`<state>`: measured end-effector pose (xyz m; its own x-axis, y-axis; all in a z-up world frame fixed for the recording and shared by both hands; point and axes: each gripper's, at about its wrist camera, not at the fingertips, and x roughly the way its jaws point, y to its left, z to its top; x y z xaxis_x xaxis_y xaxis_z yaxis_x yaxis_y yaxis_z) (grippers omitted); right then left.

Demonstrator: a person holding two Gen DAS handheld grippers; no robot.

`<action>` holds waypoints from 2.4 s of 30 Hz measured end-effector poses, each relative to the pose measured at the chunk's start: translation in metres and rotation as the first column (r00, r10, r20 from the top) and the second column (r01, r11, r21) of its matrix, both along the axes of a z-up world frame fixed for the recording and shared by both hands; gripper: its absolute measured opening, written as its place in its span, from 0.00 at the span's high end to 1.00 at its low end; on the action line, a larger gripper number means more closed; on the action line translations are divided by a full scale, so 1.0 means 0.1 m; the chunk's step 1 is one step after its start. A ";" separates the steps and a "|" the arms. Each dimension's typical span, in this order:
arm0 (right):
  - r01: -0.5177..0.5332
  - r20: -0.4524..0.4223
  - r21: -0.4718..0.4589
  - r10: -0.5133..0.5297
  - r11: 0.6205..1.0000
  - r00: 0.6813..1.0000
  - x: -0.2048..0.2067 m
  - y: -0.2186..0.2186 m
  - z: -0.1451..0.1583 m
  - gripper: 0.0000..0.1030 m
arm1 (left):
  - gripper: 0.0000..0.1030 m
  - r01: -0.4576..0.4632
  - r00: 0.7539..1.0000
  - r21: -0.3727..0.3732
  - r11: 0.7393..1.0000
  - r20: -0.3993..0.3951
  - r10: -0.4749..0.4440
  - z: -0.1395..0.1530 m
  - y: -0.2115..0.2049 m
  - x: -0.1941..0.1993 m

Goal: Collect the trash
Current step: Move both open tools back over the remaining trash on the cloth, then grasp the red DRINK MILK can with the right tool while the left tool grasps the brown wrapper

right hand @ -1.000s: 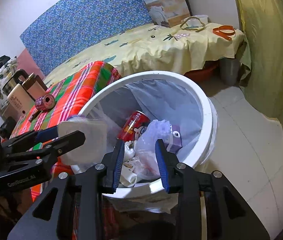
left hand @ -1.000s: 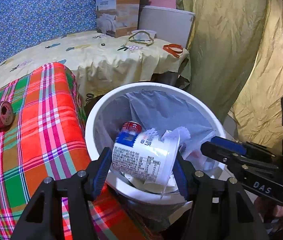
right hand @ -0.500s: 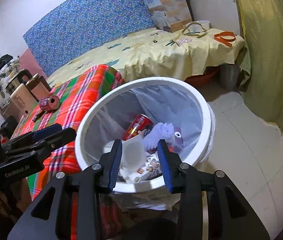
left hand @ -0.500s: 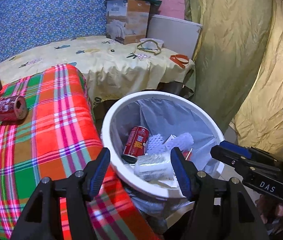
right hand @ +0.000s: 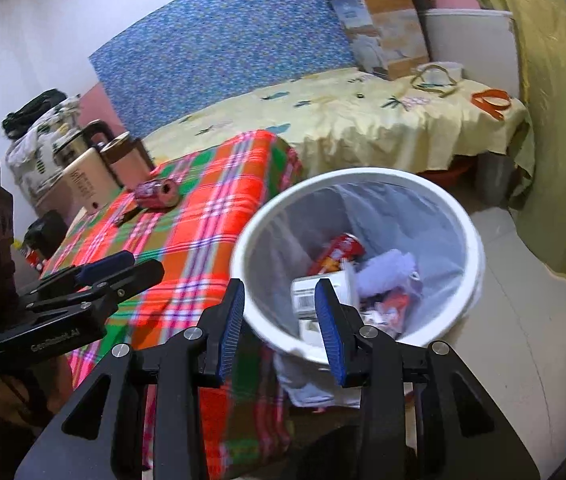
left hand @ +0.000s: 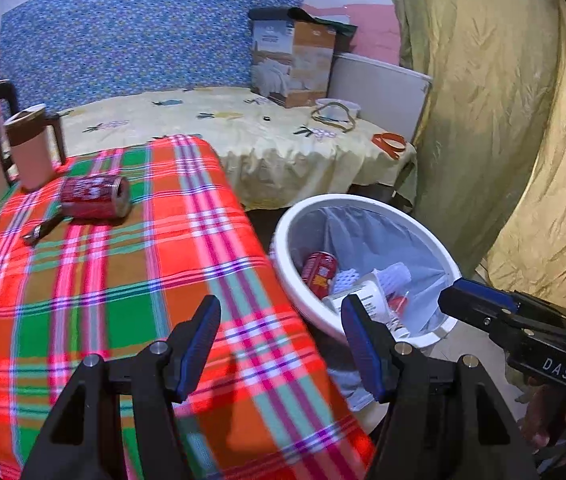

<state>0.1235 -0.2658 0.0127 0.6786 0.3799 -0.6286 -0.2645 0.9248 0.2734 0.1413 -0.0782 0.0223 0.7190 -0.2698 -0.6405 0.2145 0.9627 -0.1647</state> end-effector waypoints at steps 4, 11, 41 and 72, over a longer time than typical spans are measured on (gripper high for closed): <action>-0.046 0.008 -0.005 0.046 0.999 0.999 -0.03 0.14 0.03 0.62 | 0.37 -0.033 0.999 0.005 0.999 0.006 0.033 0.01 0.14 -0.09; -0.100 0.037 -0.017 0.101 0.995 0.994 -0.09 0.33 0.09 0.62 | 0.37 -0.103 0.995 0.008 0.995 0.021 0.102 0.06 0.43 -0.24; -0.366 0.077 -0.110 0.376 0.924 0.924 0.16 1.42 0.25 0.49 | 0.37 -0.241 0.970 0.039 0.970 0.045 0.239 0.10 1.41 -0.27; -0.536 0.013 -0.287 0.563 0.794 0.826 1.66 2.19 0.00 0.41 | 0.37 -0.168 0.984 0.069 0.983 -0.044 0.172 -0.14 2.28 0.99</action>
